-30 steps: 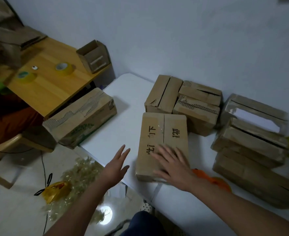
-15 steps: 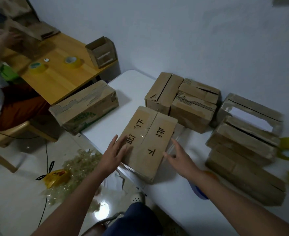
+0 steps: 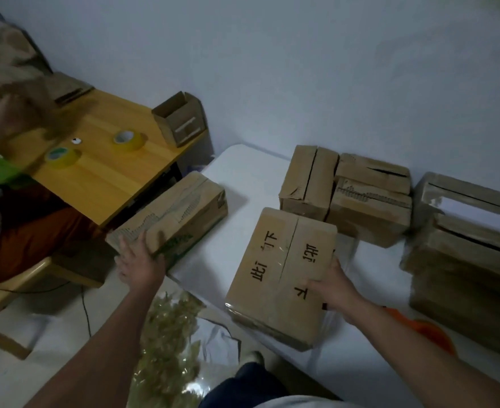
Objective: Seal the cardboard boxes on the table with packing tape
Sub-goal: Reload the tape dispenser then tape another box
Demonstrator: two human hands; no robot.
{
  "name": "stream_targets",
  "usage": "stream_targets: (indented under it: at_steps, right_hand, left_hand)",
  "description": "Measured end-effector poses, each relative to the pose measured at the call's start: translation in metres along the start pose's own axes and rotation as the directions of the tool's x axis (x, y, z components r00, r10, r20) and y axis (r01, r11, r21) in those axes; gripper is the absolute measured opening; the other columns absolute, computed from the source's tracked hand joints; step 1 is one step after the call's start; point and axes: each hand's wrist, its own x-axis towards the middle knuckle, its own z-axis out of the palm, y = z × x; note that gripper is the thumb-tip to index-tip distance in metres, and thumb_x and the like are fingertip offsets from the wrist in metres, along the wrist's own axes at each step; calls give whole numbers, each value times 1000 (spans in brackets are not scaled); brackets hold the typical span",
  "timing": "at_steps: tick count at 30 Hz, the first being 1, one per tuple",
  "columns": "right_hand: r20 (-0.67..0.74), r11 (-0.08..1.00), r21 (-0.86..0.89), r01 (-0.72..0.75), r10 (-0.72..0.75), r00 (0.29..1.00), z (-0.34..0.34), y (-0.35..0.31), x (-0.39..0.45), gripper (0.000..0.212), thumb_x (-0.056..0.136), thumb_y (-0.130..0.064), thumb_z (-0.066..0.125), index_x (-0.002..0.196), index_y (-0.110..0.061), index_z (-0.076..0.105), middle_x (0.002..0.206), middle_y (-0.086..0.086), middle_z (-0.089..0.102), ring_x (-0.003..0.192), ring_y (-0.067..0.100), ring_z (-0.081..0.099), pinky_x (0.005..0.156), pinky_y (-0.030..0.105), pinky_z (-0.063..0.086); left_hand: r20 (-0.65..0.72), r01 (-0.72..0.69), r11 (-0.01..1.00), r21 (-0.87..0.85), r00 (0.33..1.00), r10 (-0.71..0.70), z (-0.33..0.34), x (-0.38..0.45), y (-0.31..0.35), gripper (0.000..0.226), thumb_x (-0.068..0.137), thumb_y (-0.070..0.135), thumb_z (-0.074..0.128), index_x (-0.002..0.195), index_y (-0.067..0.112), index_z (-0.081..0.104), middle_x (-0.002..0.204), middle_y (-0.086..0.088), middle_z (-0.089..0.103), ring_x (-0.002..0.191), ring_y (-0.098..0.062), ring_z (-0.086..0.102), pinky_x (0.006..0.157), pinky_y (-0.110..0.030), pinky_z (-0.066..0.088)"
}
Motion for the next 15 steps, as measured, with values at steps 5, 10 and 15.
stream_targets:
  at_steps: [5, 10, 15]
  right_hand:
    - [12, 999, -52, 10, -9, 1000, 21, -27, 7, 82, 76, -13, 79, 138, -25, 28, 128, -1, 54, 116, 20, 53, 94, 45, 51]
    - [24, 998, -57, -14, 15, 1000, 29, -42, 13, 86, 80, -18, 77, 146, -26, 21, 128, -1, 55, 116, 20, 54, 92, 40, 50]
    - [27, 994, 37, -100, 99, 995, 31, -53, 13, 77, 89, -25, 68, 149, -31, 21, 111, -12, 54, 102, 14, 57, 73, 29, 51]
  left_hand:
    - [49, -199, 966, 166, 980, 193, 0, 33, -9, 55, 96, 25, 58, 147, 33, 38, 160, -6, 16, 133, -49, 25, 108, -57, 34]
    - [161, -400, 899, 177, 913, 374, 8, 66, 15, 57, 93, 46, 60, 144, 33, 38, 152, -9, 26, 122, -46, 39, 97, -53, 41]
    - [329, -550, 813, 192, 816, 475, 26, 104, 69, 84, 80, 68, 63, 147, 30, 28, 148, -12, 24, 128, -45, 37, 98, -56, 42]
